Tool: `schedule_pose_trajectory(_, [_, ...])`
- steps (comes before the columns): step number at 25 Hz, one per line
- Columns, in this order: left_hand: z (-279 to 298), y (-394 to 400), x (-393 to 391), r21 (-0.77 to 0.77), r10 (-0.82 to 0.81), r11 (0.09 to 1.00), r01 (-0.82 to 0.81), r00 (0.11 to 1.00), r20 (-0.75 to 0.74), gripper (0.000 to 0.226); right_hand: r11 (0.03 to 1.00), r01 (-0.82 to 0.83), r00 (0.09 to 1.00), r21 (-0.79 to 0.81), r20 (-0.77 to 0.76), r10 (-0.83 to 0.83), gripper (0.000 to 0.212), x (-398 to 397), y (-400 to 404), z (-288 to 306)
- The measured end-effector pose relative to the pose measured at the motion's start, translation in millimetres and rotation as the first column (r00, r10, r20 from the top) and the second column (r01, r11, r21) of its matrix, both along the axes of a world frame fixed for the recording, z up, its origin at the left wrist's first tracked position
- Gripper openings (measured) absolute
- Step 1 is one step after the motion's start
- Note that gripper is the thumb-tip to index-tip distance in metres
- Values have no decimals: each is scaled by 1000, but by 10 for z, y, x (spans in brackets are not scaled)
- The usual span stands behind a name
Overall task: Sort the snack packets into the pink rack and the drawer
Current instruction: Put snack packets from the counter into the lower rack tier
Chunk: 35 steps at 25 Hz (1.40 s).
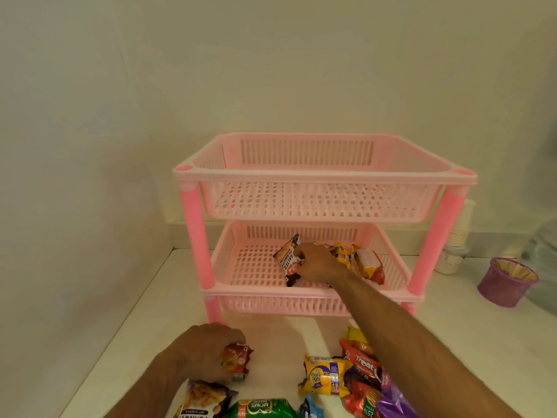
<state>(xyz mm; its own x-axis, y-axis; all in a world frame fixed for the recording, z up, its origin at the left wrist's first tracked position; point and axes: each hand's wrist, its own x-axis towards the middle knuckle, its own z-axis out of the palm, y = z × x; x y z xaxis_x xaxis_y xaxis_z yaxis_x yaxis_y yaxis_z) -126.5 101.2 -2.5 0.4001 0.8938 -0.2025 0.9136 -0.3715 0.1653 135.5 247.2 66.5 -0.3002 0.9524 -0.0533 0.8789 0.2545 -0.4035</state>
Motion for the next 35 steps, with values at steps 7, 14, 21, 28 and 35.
schedule_pose_trajectory(7, [168, -55, 139, 153, 63, 980, -130, 922, 382, 67, 977, -11, 870, 215, -479, 116, 33, 82, -316, 135])
schedule_pose_trajectory(14, [577, 71, 616, 558, -276, 785, -270, 653, 705, 63, 932, -290, 844, 219, -401, 357, 47, -1, -832, 302])
schedule_pose_trajectory(21, [565, 72, 599, 617, -321, 746, -249, 677, 662, 42, 967, -47, 800, 252, -570, 187, 29, 201, -682, 417])
schedule_pose_trajectory(28, [454, -142, 663, -449, -79, 882, 140, 985, 151, 53, 972, -104, 971, 209, -190, 144, 41, 398, -346, 177])
schedule_pose_trajectory(35, [305, -177, 798, -452, -165, 881, 140, 986, -18, 45, 965, -208, 970, 157, 162, 183, 42, 287, -202, 43])
